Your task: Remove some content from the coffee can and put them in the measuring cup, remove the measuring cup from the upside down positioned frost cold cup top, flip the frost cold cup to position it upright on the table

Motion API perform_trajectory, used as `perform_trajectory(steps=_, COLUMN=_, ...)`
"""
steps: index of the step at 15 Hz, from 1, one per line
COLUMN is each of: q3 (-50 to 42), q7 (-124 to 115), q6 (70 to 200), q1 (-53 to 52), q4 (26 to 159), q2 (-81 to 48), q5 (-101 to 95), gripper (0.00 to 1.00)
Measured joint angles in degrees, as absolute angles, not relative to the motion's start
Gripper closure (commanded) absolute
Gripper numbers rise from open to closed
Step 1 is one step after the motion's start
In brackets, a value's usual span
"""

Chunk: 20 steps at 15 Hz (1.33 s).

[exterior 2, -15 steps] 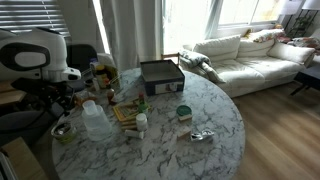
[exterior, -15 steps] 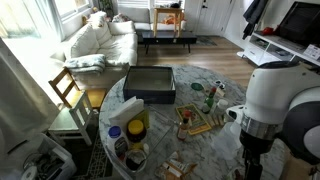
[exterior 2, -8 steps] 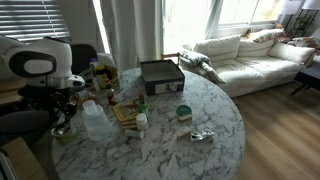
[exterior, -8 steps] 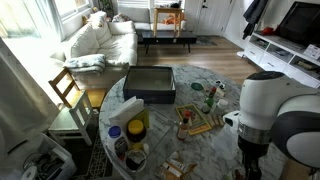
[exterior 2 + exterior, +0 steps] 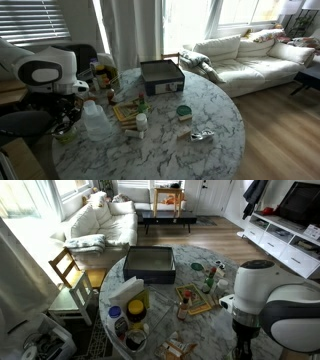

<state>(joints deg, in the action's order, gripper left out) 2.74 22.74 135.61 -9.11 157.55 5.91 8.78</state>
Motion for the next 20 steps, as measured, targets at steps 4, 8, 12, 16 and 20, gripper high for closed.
perform_trajectory(steps=4, q3=2.7, q7=22.4, q6=135.7, q1=-8.3, q4=157.4, q2=5.0, q5=8.8, gripper=0.54)
perform_trajectory(steps=8, q3=2.7, q7=21.3, q6=135.4, q1=-7.9, q4=157.3, q2=5.0, q5=8.8, gripper=0.4)
perform_trajectory(steps=12, q3=3.0, q7=18.7, q6=131.6, q1=-7.8, q4=157.2, q2=5.9, q5=8.8, gripper=0.29)
perform_trajectory(steps=16, q3=3.6, q7=16.0, q6=128.2, q1=-7.8, q4=157.0, q2=6.2, q5=8.8, gripper=0.38)
perform_trajectory(steps=20, q3=4.2, q7=14.5, q6=127.5, q1=-7.9, q4=157.0, q2=6.6, q5=9.1, gripper=0.35)
